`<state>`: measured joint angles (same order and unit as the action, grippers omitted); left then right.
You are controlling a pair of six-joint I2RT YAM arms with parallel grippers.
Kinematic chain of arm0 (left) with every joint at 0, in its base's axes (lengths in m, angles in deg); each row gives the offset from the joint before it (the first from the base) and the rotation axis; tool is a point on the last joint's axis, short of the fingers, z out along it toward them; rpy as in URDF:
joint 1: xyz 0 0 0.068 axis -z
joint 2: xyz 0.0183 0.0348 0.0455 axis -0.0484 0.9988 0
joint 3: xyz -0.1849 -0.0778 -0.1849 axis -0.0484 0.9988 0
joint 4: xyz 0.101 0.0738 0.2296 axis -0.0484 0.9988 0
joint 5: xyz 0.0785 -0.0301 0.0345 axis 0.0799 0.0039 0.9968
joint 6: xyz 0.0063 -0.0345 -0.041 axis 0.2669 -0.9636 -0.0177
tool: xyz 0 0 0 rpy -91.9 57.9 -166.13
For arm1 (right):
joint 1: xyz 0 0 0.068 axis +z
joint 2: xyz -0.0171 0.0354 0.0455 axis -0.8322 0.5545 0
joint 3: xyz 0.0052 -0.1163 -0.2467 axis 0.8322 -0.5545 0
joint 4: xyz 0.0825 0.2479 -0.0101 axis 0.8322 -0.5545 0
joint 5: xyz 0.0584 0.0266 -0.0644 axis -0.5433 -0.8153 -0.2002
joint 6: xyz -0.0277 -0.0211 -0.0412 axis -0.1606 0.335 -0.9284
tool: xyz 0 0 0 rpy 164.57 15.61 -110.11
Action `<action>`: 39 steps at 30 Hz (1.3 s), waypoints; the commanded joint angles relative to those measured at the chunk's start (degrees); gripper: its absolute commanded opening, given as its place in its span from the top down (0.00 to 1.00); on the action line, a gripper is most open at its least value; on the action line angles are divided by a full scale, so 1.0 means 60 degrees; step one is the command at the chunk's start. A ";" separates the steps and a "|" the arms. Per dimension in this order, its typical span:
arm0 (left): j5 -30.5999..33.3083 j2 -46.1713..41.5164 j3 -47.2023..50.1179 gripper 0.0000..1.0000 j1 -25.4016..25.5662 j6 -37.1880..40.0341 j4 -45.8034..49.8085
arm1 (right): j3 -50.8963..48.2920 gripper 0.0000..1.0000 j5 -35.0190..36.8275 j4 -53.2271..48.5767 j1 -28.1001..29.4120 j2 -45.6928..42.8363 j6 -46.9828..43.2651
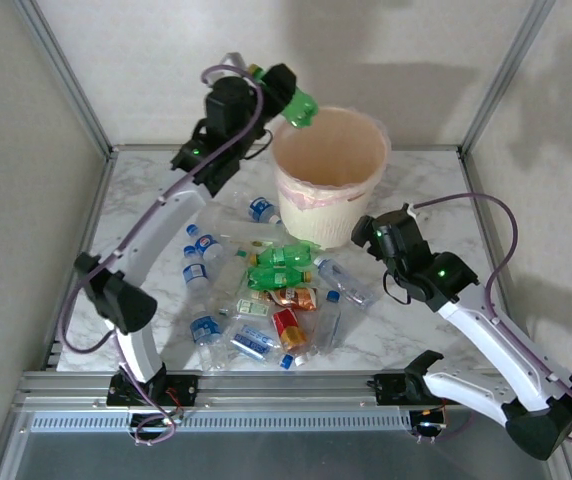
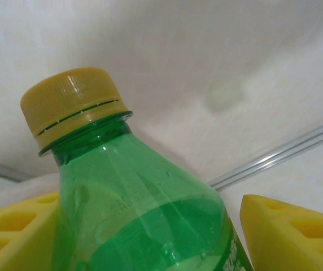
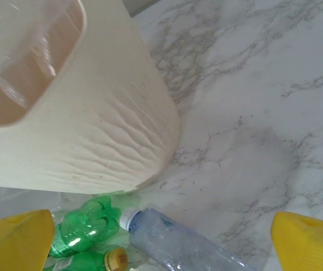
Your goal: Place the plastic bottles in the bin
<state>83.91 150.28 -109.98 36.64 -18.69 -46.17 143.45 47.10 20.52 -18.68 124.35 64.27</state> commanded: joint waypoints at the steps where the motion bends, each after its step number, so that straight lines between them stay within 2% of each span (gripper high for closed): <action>1: 0.0444 0.0726 -0.0325 0.34 0.0359 0.0577 0.0823 | -0.0327 0.01 0.0086 -0.0152 -0.0049 -0.0282 0.0284; 8: 0.0776 0.1078 -0.0378 0.27 0.0780 0.0956 0.0966 | -0.0924 0.01 -0.0074 -0.0416 -0.0093 -0.0354 0.0389; 17: 0.1350 0.0823 -0.0939 0.04 0.1020 0.1784 0.1203 | -0.2123 0.01 -0.0911 0.0009 -0.0129 0.0295 0.0552; 20: 0.1366 0.0547 -0.1028 0.01 0.1035 0.2041 0.1185 | -0.2330 0.01 -0.1437 0.0570 -0.0191 0.0774 0.0105; 25: 0.1249 -0.0312 -0.0757 0.03 0.1035 0.2668 0.1131 | -0.2429 0.01 -0.2165 0.1417 -0.0210 0.1825 -0.0748; 28: 0.1067 -0.1448 0.0466 0.04 0.1021 0.3049 0.0584 | -0.2430 0.01 -0.2726 0.1875 -0.0199 0.2272 -0.1204; 30: 0.1016 -0.2366 0.1591 0.04 0.0967 0.3117 0.0044 | -0.2369 0.01 -0.2564 0.1790 -0.0195 0.2560 -0.1243; 34: 0.1081 -0.4322 0.4389 0.03 0.0641 0.2686 -0.1025 | -0.2404 0.01 -0.2437 0.1841 -0.0181 0.3046 -0.1337; 39: 0.1015 -0.5887 0.6403 0.03 -0.0083 0.1808 -0.1254 | -0.2177 0.01 -0.2621 0.1940 -0.0027 0.3879 -0.1560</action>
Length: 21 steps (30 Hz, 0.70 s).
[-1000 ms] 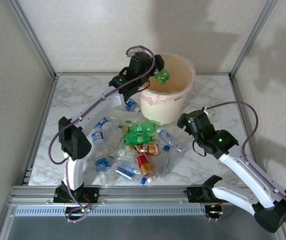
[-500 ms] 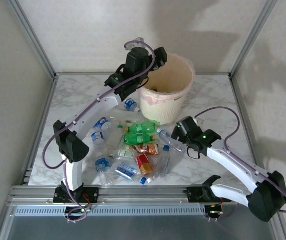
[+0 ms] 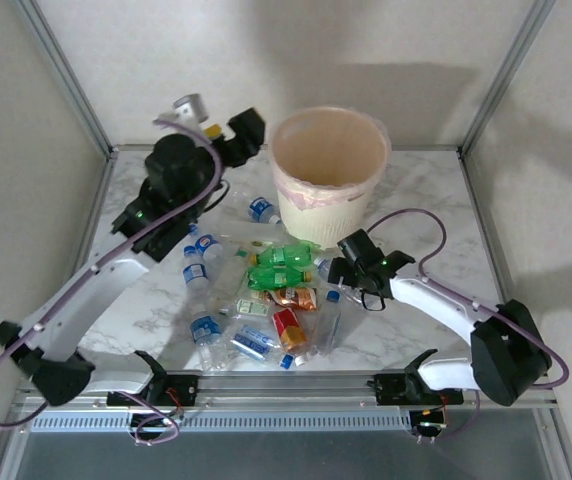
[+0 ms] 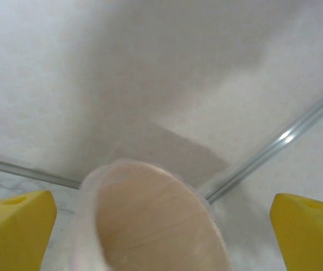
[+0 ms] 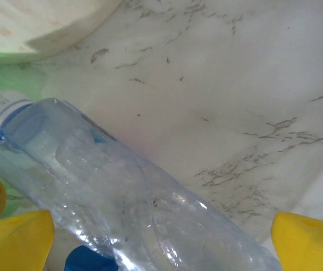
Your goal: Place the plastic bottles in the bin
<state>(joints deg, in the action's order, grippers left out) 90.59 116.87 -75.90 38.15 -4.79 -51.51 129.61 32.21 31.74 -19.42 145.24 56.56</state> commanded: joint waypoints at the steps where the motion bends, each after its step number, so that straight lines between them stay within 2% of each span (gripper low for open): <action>1: -0.0170 -0.0541 0.1014 0.03 -0.0500 -0.0632 -0.0334 | 0.0231 0.01 -0.0024 0.0025 0.0179 0.0578 -0.0266; 4: -0.0344 -0.0978 0.1645 0.04 -0.0809 -0.0947 -0.0120 | 0.0465 0.01 0.0318 -0.0180 0.0236 0.0911 -0.0194; 12: -0.0487 -0.1446 0.2668 0.04 -0.0882 -0.1277 0.0278 | 0.0589 0.04 0.0667 -0.0454 0.0228 0.1576 0.0156; 21: -0.0524 -0.1481 0.2900 0.04 -0.0989 -0.1335 0.0206 | 0.0009 0.19 0.0634 -0.0167 0.0006 0.1457 0.0518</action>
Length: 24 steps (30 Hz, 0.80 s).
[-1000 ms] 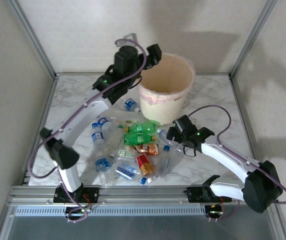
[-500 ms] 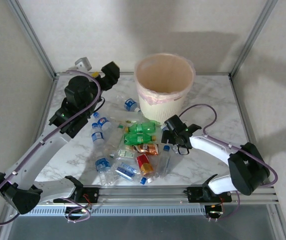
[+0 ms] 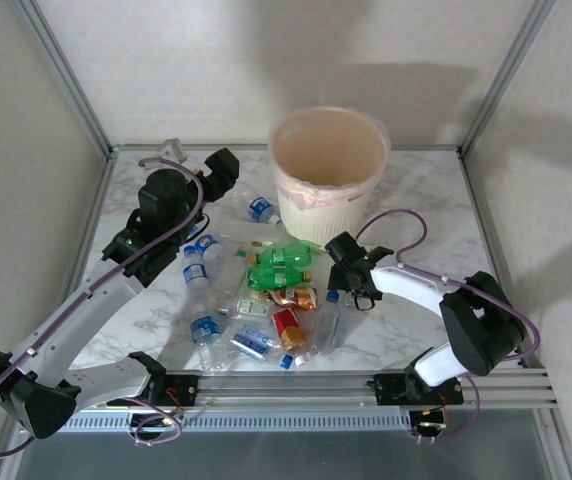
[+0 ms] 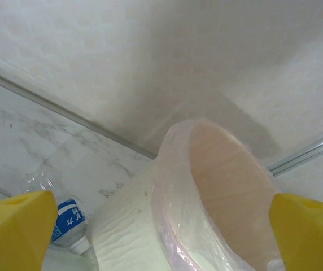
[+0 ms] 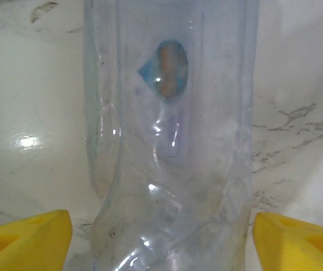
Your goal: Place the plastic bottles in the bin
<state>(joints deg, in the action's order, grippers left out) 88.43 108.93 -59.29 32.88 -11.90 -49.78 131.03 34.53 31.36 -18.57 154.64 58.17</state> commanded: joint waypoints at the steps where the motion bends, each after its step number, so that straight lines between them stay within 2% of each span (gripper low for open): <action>1: -0.0178 -0.0132 0.0168 0.04 -0.0114 -0.0175 -0.0100 | -0.0300 0.21 0.0250 -0.0083 -0.0203 -0.0136 0.0306; 13: -0.0098 -0.0106 0.0423 0.01 -0.0126 -0.0286 -0.0240 | -0.0979 0.42 0.0002 0.0380 -0.0697 -0.0688 0.0368; 16: -0.0062 -0.0125 0.0419 0.00 -0.0139 -0.0286 -0.0249 | -0.1001 0.50 0.0094 0.0229 -0.0739 -0.0978 0.0455; 24: 0.0036 0.0002 0.0100 0.00 -0.0213 -0.0054 -0.0060 | -0.0408 0.54 0.0849 -0.1187 -0.0741 -0.2535 0.0813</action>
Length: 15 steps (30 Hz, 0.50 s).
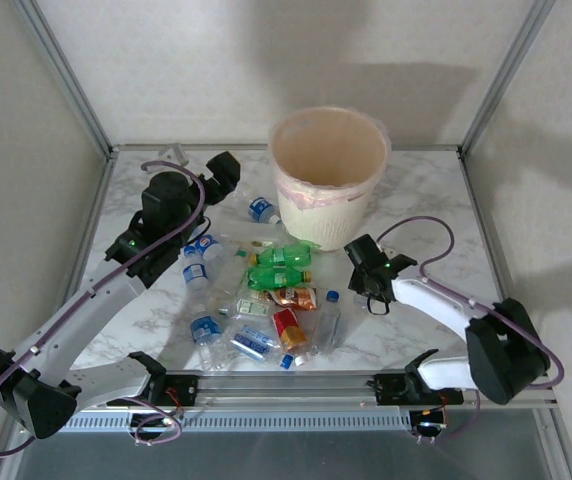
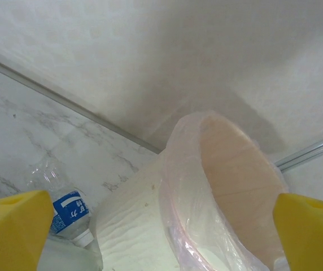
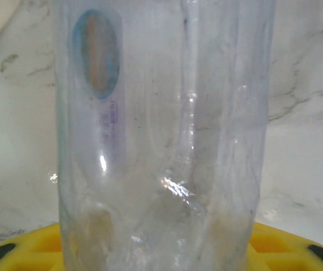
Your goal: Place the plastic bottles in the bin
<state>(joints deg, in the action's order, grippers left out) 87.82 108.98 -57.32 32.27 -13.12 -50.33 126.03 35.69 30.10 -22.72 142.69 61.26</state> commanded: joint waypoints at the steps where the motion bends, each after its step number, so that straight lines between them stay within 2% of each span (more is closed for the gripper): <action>1: 0.0168 -0.0004 -0.0266 0.00 -0.0126 0.0166 0.0067 | 0.0659 0.54 0.0786 -0.1302 -0.0049 -0.0785 0.0333; 8: 0.0232 -0.0018 -0.0312 0.00 -0.0185 0.0144 0.0034 | 0.3419 0.53 0.1621 -0.3390 -0.0049 -0.1856 0.0321; 15: 0.0244 -0.0062 -0.0231 0.00 -0.0228 0.0085 0.0135 | 0.7018 0.54 0.2199 -0.4009 -0.0049 -0.1276 -0.0640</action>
<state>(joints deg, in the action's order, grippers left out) 88.43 109.00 -57.48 31.59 -12.95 -50.13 161.74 45.70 9.51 -22.72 133.38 60.97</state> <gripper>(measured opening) 0.994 0.464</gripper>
